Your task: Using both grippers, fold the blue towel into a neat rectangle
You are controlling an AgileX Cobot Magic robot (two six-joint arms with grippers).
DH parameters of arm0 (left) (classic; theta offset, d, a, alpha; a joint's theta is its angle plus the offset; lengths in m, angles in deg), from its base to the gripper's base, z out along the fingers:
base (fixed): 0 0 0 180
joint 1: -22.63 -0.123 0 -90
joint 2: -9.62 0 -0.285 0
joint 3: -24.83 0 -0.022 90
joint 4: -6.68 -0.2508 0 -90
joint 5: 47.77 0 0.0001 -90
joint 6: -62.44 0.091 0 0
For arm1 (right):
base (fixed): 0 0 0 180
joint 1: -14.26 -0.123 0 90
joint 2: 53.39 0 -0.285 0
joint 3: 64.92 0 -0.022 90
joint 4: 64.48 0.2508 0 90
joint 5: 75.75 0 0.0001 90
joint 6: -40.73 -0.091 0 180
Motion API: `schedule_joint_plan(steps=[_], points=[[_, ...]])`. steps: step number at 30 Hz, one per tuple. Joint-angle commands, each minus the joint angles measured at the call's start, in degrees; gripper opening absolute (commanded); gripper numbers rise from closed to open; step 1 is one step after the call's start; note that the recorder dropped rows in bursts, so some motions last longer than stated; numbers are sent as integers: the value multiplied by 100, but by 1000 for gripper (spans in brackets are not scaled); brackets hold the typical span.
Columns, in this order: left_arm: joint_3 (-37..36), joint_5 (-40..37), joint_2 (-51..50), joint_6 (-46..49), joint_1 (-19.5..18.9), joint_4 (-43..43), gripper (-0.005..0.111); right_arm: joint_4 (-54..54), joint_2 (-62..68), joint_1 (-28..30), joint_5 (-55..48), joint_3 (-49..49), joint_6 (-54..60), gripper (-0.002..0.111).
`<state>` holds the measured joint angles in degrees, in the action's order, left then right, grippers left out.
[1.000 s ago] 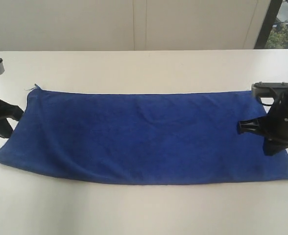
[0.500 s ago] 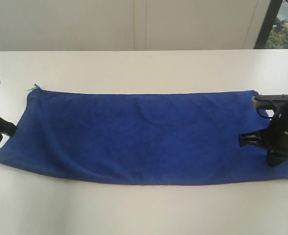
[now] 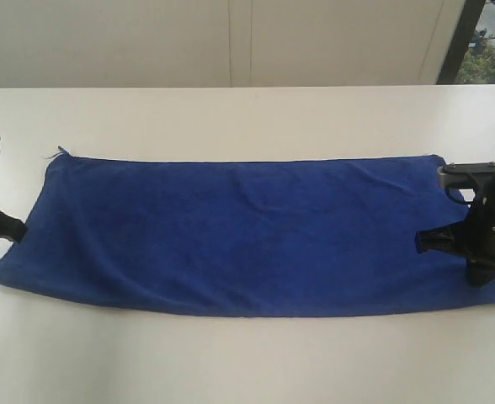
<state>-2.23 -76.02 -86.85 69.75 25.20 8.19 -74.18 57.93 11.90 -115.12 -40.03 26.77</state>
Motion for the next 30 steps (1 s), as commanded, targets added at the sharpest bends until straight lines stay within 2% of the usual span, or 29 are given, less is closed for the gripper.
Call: schedule_joint_plan(steps=[1,3,6,9,16,22,25,30], points=[[-41,-85,-157,-327,-7,-28,2,-167,82,17,-20,50,-28,0],[-41,-43,-222,-327,-7,-28,12,-155,82,17,-20,50,-28,0],[-41,37,-304,-327,-7,-28,33,-154,82,17,2,50,-28,0],[-41,126,-424,-327,-18,-58,46,-154,82,17,16,50,-28,0],[-41,266,-758,-413,-190,12,45,-154,82,17,51,50,-28,0],[-41,288,-879,-167,-190,527,41,-154,82,17,86,50,-28,0],[-41,265,-905,82,-190,846,32,-154,82,17,86,50,-28,0],[-41,174,-867,156,-190,938,9,-154,82,17,96,50,-28,0]])
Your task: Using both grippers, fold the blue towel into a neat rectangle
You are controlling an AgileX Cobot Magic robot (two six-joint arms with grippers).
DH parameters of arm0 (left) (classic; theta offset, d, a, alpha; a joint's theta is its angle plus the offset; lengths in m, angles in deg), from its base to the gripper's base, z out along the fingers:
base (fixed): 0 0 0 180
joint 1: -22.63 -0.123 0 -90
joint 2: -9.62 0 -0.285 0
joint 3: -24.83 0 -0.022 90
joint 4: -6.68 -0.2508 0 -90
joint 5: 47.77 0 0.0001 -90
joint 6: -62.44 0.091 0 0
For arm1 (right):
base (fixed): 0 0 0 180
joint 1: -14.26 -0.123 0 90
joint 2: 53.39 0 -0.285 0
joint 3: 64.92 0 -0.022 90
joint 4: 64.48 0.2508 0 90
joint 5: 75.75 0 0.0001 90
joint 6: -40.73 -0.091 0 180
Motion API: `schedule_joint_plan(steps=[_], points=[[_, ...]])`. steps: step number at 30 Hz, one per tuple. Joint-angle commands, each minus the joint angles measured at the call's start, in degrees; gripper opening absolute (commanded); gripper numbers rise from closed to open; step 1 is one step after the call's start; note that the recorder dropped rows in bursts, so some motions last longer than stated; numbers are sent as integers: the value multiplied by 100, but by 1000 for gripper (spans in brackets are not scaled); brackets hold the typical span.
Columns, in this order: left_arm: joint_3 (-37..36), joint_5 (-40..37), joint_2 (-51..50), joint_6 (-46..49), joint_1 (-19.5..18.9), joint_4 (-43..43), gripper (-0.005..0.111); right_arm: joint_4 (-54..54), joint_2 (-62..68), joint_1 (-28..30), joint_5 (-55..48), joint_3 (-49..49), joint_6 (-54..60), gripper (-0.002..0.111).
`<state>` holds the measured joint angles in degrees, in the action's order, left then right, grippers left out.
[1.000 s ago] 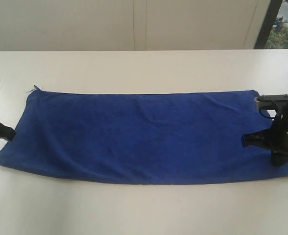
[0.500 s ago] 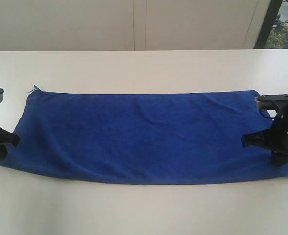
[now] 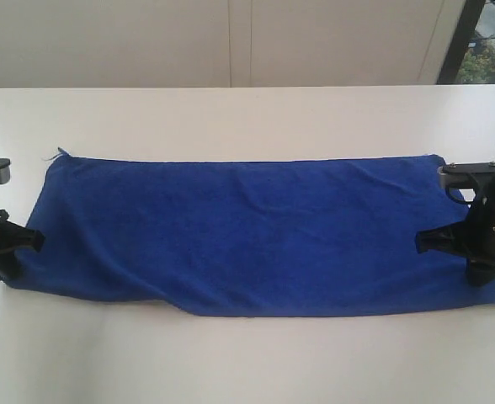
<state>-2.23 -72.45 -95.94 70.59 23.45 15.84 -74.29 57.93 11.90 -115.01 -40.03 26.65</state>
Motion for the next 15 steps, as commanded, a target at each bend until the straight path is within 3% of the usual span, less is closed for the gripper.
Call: schedule_joint_plan(steps=[1,3,15], points=[[-29,-190,68,61,-15,248,5,-143,82,17,85,50,-16,0],[43,-255,120,61,-15,363,0,-143,82,17,85,50,-16,0],[310,-731,656,61,-15,574,0,-143,82,17,95,50,-16,0]])
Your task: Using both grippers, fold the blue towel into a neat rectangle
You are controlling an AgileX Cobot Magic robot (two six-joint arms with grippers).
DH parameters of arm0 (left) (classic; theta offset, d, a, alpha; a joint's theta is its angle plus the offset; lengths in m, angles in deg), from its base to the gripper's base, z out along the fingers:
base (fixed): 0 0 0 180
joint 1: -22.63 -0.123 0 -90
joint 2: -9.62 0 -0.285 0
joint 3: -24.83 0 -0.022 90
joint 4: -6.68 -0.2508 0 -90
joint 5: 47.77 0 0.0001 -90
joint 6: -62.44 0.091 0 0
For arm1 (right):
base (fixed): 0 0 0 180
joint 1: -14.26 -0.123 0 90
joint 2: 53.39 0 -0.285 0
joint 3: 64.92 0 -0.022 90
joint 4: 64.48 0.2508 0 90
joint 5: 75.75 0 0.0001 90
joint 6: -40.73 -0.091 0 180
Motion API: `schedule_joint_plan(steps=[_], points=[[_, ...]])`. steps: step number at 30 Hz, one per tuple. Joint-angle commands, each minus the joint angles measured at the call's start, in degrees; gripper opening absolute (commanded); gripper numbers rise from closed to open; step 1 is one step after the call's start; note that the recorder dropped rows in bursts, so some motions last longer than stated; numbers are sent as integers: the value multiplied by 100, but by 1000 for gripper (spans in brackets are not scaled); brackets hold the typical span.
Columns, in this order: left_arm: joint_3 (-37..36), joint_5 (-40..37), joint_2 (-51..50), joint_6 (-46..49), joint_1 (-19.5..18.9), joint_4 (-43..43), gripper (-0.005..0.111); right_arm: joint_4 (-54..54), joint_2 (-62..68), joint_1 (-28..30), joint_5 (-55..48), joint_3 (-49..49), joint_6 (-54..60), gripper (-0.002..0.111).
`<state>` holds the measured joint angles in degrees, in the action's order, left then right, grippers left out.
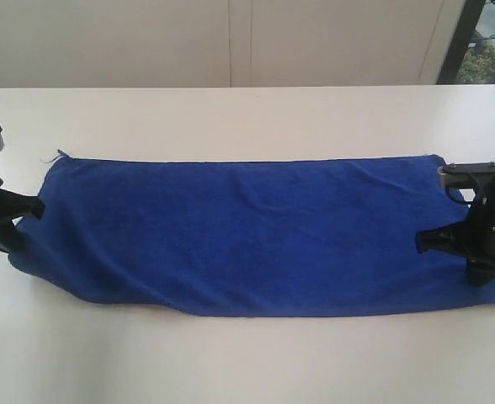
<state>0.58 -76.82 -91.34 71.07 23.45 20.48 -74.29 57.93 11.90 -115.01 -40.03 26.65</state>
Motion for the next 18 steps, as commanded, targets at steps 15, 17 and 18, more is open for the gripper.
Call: schedule_joint_plan(steps=[15,17,18], points=[[180,-426,573,-2,-15,113,0,-143,82,17,95,50,-16,0],[180,-452,535,-2,-15,-13,0,-143,82,17,95,50,-16,0],[180,-452,508,-18,-15,-58,0,-143,82,17,95,50,-16,0]])
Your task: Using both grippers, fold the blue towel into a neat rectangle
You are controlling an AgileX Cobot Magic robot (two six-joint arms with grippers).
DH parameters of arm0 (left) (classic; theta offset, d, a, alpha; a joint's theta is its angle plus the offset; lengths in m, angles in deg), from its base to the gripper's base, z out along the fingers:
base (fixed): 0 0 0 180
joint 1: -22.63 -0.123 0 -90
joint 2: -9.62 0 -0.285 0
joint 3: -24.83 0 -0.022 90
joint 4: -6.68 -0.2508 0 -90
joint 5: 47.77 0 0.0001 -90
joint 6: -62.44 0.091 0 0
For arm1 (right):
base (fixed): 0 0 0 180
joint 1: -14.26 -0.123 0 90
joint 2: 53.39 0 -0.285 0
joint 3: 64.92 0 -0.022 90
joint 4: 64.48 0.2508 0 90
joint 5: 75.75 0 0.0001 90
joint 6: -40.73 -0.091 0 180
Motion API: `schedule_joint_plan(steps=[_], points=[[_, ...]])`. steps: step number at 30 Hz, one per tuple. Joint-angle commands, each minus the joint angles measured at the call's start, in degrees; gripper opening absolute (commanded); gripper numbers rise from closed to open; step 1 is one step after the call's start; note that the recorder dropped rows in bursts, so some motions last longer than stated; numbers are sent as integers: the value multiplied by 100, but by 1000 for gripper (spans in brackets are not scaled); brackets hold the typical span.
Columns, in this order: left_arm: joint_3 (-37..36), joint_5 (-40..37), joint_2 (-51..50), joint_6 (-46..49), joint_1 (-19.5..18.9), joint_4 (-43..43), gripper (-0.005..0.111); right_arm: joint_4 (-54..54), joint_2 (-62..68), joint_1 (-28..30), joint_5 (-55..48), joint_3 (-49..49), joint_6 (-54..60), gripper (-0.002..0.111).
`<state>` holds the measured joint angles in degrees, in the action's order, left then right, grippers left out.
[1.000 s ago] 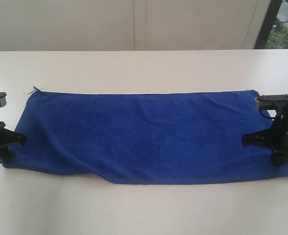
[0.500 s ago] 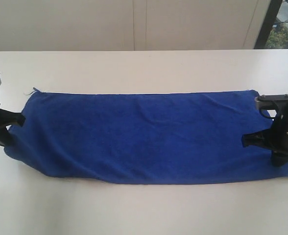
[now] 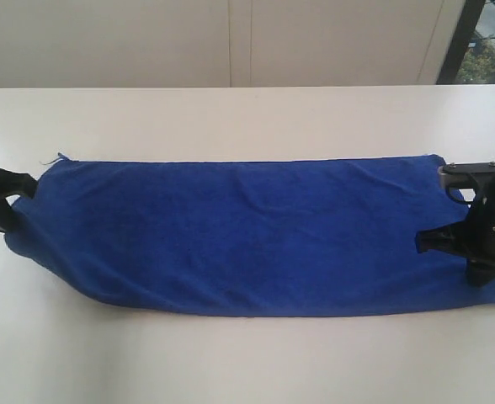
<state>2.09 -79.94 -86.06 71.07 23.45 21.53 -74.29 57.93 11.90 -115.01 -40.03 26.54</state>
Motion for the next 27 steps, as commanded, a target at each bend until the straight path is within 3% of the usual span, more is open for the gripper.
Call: schedule_joint_plan(steps=[1,12,20,22,27], points=[[29,-115,-71,-84,-15,-187,0,-143,82,17,95,50,-5,0],[29,299,-806,-156,-15,327,1,-143,82,17,107,50,-5,0],[29,521,-1002,144,-15,531,50,-143,82,17,119,50,-5,0],[29,546,-1002,208,-15,531,55,-143,82,17,119,50,-5,0],[29,433,-1002,622,-15,423,56,-143,82,17,119,50,-5,0]])
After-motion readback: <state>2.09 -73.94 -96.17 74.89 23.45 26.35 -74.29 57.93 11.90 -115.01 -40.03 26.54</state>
